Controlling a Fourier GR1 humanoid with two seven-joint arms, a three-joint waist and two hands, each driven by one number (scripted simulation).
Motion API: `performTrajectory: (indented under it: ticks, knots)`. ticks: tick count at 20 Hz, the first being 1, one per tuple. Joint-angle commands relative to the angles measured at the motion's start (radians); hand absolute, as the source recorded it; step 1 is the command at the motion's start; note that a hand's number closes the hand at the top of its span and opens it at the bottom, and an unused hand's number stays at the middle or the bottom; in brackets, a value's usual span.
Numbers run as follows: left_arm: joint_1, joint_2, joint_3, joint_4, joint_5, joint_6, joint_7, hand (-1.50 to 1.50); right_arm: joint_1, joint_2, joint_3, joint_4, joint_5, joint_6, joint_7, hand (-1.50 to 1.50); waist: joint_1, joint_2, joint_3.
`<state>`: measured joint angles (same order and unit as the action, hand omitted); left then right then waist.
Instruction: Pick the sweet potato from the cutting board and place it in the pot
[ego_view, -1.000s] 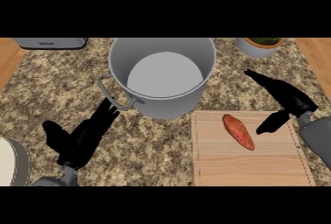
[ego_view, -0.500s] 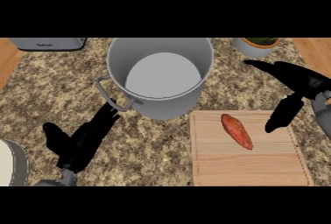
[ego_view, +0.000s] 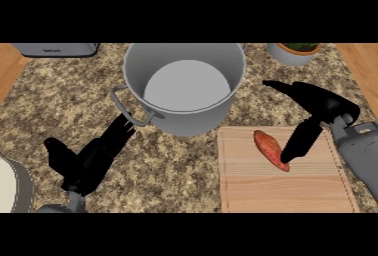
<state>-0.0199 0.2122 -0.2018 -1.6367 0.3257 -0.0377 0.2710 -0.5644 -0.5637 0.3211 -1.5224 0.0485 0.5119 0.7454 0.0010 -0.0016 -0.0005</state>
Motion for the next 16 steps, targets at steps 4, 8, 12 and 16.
performTrajectory:
  ticks: [4, 8, 12, 16]
  knots:
    - [0.053, 0.021, 0.032, -0.051, 0.008, -0.054, -0.004, 0.00, 0.086, 0.133, 0.069, 0.031, 0.175, -0.047, -0.036, -1.50, 0.009, 0.002, 0.001]
    - [-0.034, -0.047, 0.037, 0.033, -0.030, -0.023, 0.013, 0.00, 0.128, 0.142, 0.036, -0.023, 0.245, 0.001, -0.024, -1.50, 0.000, 0.001, 0.000]
    - [0.006, -0.083, -0.024, 0.026, -0.099, 0.003, -0.028, 0.00, 0.109, 0.093, 0.043, 0.049, 0.343, 0.008, -0.086, -1.50, 0.003, 0.002, 0.000]
    - [0.017, -0.055, 0.030, -0.100, -0.042, -0.004, 0.089, 0.00, 0.099, 0.170, 0.037, 0.062, 0.401, 0.024, -0.047, -1.50, 0.005, 0.001, 0.001]
